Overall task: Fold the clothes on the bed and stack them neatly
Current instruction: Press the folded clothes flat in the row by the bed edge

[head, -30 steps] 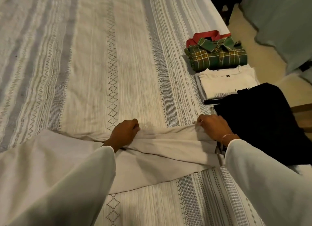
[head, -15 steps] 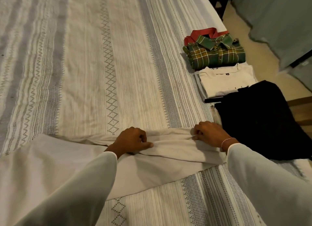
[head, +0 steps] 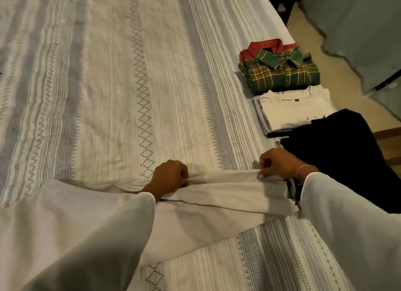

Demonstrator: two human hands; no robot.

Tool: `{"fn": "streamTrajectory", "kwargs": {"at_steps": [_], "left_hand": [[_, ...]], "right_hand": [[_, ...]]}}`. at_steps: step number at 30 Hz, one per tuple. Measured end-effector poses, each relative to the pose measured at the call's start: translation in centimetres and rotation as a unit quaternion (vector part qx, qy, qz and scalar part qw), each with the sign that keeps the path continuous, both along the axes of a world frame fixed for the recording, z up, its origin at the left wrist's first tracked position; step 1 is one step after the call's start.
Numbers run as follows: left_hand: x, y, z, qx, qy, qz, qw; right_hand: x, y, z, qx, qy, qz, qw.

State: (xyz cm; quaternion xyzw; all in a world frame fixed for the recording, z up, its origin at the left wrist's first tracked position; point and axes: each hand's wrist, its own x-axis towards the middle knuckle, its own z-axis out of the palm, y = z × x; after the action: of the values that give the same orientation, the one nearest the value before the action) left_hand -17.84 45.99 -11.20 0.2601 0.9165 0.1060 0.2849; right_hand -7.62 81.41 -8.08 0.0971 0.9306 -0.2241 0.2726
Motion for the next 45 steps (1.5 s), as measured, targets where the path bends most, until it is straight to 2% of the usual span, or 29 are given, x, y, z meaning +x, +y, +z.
{"fn": "streamTrajectory", "kwargs": {"at_steps": [4, 8, 10, 12, 14, 16, 18, 20, 22, 24, 26, 28, 30, 33, 36, 41, 45], "left_hand": [[-2.5, 0.2, 0.9, 0.048, -0.115, 0.043, 0.991], [-4.5, 0.4, 1.7, 0.088, -0.187, 0.073, 0.976], [-5.0, 0.8, 1.6, 0.103, -0.165, 0.122, 0.973], [-5.0, 1.3, 1.3, 0.115, -0.11, 0.169, 0.973], [-4.5, 2.0, 1.3, 0.125, -0.084, 0.172, 0.973], [-3.7, 2.3, 1.7, 0.134, -0.105, 0.119, 0.978], [-2.6, 2.6, 2.4, 0.112, -0.141, 0.03, 0.983], [-1.5, 2.8, 2.9, 0.048, -0.141, -0.067, 0.987], [-0.6, 2.6, 3.0, -0.012, -0.104, -0.143, 0.984], [0.0, 2.1, 2.7, -0.037, -0.056, -0.197, 0.978], [0.3, 1.7, 2.2, -0.029, -0.017, -0.21, 0.977], [0.5, 1.2, 2.0, 0.012, -0.006, -0.163, 0.986], [0.0, 1.0, 2.1, 0.065, -0.023, -0.074, 0.995], [-1.3, 0.9, 1.9, 0.111, -0.016, 0.029, 0.993], [-1.7, 1.5, 0.7, 0.082, 0.023, 0.053, 0.995], [-0.4, 2.8, -0.2, 0.069, 0.049, 0.054, 0.995], [0.3, 2.9, -0.8, 0.081, 0.061, 0.059, 0.993]], "right_hand": [[-1.4, 1.5, 0.2, -0.065, -0.021, -0.014, 0.998], [-2.9, 2.3, -0.1, -0.046, 0.007, 0.007, 0.999], [-3.5, 2.5, -0.9, -0.014, 0.027, 0.005, 1.0], [-3.6, 2.0, -1.6, 0.063, 0.038, 0.029, 0.997], [-3.2, 1.3, -1.5, 0.099, 0.092, 0.045, 0.99], [-2.2, 0.4, 0.0, 0.047, 0.147, 0.062, 0.986], [-0.8, -0.5, 1.6, 0.002, 0.086, 0.131, 0.988], [0.9, -1.7, 2.2, 0.044, -0.013, 0.228, 0.973], [2.5, -2.2, 1.5, 0.094, -0.036, 0.281, 0.954], [3.2, -1.8, 0.9, 0.086, -0.029, 0.247, 0.965], [3.2, -1.0, 1.2, 0.071, -0.041, 0.203, 0.976], [2.8, -0.3, 2.0, 0.048, -0.029, 0.17, 0.984], [2.0, 0.4, 3.0, 0.034, -0.018, 0.132, 0.991], [0.3, 1.5, 3.3, 0.044, 0.018, 0.043, 0.998], [-0.6, 1.1, 1.7, 0.119, 0.085, -0.049, 0.988], [0.2, -1.8, -0.4, 0.165, 0.101, -0.116, 0.974], [3.6, -4.8, -0.1, 0.228, 0.231, -0.083, 0.942]]}}
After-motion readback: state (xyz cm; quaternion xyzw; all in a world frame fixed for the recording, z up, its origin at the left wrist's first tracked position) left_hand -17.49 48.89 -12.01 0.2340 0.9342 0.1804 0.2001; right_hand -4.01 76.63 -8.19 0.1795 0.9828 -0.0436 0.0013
